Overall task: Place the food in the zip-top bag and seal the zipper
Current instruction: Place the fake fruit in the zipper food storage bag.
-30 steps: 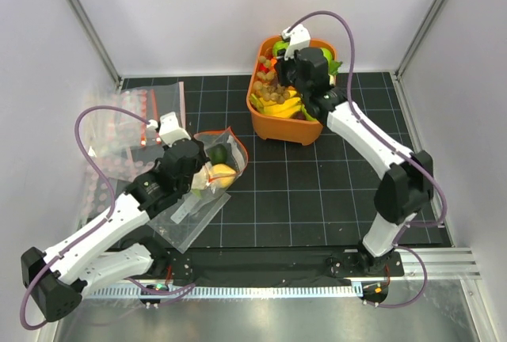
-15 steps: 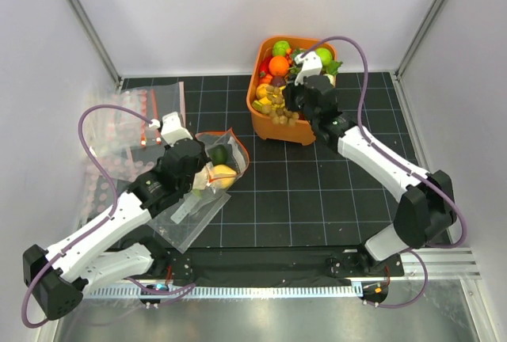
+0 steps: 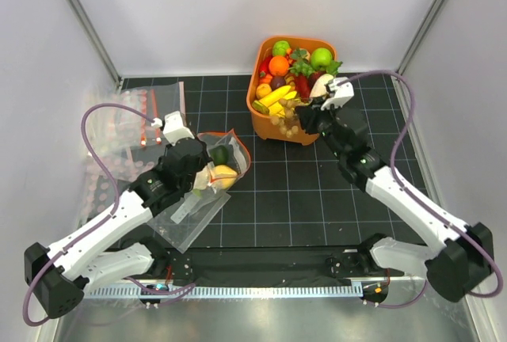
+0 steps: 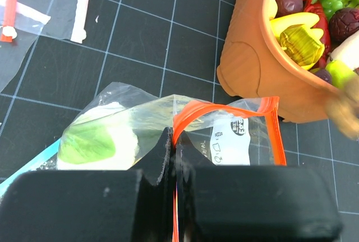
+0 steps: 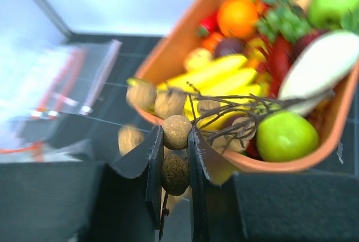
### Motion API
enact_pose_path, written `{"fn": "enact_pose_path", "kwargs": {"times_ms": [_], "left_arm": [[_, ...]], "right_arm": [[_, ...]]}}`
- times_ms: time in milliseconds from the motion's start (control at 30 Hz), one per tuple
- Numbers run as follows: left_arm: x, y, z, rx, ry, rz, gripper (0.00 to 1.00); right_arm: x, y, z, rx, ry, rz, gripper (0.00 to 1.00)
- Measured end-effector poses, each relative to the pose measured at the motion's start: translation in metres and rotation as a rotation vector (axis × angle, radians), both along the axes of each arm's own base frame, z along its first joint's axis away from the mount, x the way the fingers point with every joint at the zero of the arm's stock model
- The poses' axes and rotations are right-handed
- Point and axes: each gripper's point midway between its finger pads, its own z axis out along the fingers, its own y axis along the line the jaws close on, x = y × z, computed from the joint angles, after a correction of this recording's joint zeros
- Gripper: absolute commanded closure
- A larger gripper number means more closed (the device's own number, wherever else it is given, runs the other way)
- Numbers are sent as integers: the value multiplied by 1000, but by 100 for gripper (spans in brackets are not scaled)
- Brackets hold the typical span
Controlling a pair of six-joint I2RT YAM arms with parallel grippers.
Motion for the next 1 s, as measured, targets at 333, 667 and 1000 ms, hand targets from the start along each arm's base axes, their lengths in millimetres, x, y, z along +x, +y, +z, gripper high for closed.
{"fn": "enact_pose_path", "kwargs": {"times_ms": [333, 667, 1000], "left_arm": [[3, -12, -7, 6, 31, -37, 99], [4, -10, -2, 3, 34, -24, 100], [0, -9, 0, -13, 46, -19, 100]], "right_arm": [[-69, 45, 66, 127, -257, 411, 99], [-134, 113, 66, 189, -291, 902, 99], [-167, 157, 45, 291, -186, 1149, 99]]}}
